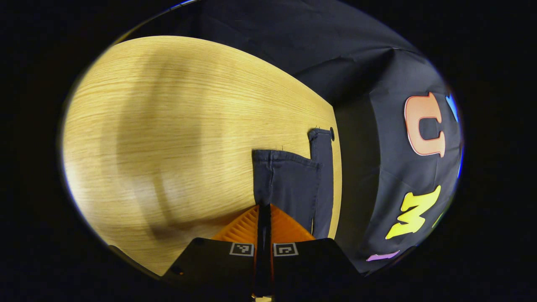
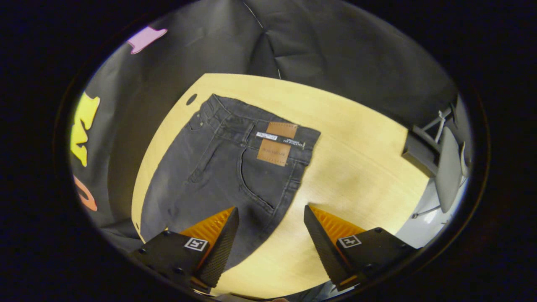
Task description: Grasp the waist and the cuffs of the jeans and fold them to make the two legs overlap; first hold the waist and fold one-third of the jeans toward the cuffs, then hold the cuffs and fold the remaining one-third in the same direction to finish folding.
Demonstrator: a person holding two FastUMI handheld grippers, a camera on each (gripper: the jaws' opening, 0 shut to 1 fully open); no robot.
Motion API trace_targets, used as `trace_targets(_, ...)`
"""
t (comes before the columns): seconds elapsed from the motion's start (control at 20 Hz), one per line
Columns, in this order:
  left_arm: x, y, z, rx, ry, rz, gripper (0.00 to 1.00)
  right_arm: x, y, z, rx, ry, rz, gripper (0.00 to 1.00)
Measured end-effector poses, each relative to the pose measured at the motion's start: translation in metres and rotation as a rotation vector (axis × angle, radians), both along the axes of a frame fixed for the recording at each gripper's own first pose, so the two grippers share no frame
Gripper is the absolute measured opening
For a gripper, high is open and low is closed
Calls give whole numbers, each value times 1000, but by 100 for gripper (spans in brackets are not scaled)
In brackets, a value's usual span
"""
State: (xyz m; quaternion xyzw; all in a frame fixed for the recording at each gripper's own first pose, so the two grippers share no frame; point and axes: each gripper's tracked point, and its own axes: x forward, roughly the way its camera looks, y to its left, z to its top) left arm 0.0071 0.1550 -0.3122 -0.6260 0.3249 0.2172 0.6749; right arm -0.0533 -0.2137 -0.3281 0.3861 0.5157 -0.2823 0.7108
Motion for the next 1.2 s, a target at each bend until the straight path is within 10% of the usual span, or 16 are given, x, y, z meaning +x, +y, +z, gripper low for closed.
trace_targets(0.15, 1, 0, -1, -6, -1, 21, 3, 9, -5, -5, -40, -10, 20, 83)
trace_targets(0.35, 0, 0, -1, 0, 3, 34, 3, 9, -14, -10, -31, -34, -74, 2)
trace_targets(1.2, 7, 27, 122, 20, -109, 142, 3, 92, -7, 109, 59, -412, -82, 1)
